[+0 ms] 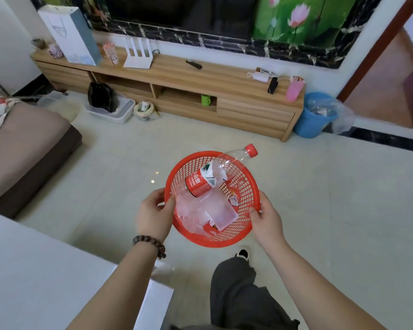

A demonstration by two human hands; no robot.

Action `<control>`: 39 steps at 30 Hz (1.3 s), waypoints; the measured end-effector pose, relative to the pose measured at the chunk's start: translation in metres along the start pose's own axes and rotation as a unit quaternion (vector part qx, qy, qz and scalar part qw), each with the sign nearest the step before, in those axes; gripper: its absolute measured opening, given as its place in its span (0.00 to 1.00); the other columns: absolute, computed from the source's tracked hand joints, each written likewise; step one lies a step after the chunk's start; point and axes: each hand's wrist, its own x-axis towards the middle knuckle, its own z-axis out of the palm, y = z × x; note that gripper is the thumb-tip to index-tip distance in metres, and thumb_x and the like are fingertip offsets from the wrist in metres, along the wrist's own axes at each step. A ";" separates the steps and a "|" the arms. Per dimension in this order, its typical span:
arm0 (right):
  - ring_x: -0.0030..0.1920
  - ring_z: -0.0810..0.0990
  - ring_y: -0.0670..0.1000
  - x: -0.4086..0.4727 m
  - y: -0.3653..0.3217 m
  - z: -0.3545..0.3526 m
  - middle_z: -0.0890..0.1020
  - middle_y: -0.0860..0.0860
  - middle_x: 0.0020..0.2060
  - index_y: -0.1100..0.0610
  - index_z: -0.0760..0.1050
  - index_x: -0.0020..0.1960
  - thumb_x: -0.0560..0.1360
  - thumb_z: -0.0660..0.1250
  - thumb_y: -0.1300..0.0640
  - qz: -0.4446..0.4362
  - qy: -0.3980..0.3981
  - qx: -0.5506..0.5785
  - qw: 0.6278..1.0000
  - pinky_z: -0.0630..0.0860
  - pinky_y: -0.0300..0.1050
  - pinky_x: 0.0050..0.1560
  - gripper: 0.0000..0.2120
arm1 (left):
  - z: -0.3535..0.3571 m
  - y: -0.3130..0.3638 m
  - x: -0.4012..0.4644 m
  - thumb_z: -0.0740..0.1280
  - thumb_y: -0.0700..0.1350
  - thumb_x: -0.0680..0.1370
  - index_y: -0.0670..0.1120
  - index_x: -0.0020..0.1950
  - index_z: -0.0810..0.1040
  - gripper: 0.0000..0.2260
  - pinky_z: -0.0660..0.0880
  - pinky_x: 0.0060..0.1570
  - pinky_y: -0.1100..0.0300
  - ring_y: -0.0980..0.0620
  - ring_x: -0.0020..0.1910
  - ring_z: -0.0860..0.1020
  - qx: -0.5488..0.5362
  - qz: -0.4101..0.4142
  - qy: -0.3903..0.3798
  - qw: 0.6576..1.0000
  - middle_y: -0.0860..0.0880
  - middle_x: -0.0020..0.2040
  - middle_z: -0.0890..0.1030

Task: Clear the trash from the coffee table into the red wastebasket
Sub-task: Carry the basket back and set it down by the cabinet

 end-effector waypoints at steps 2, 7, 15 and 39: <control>0.49 0.78 0.46 0.053 -0.012 -0.019 0.79 0.48 0.55 0.50 0.68 0.67 0.79 0.59 0.58 -0.013 -0.008 -0.005 1.000 0.71 0.31 0.39 0.16 | 0.030 0.027 0.032 0.68 0.46 0.74 0.61 0.40 0.77 0.09 0.75 0.33 0.65 0.61 0.38 0.81 -0.011 0.001 0.010 1.000 0.65 0.36 0.81; 0.50 0.79 0.47 0.168 -0.047 -0.065 0.80 0.47 0.53 0.49 0.69 0.66 0.78 0.59 0.62 -0.043 -0.006 0.001 0.999 0.73 0.35 0.44 0.19 | 0.090 0.086 0.106 0.69 0.47 0.73 0.60 0.42 0.79 0.07 0.80 0.39 0.53 0.54 0.41 0.83 -0.039 -0.010 0.006 0.999 0.59 0.41 0.83; 0.51 0.79 0.44 0.292 -0.074 -0.073 0.80 0.45 0.54 0.46 0.70 0.64 0.79 0.59 0.60 -0.033 -0.036 0.045 0.998 0.77 0.40 0.46 0.17 | 0.145 0.122 0.212 0.67 0.52 0.76 0.62 0.45 0.77 0.03 0.81 0.40 0.54 0.57 0.40 0.83 -0.040 -0.040 0.011 0.998 0.62 0.44 0.81; 0.45 0.75 0.48 0.703 -0.121 0.108 0.78 0.56 0.58 0.53 0.64 0.66 0.78 0.63 0.58 0.154 -0.021 -0.068 0.985 0.73 0.37 0.40 0.18 | 0.252 0.082 0.682 0.66 0.47 0.78 0.52 0.53 0.74 0.06 0.73 0.26 0.71 0.59 0.38 0.79 0.000 -0.227 -0.121 0.966 0.52 0.48 0.79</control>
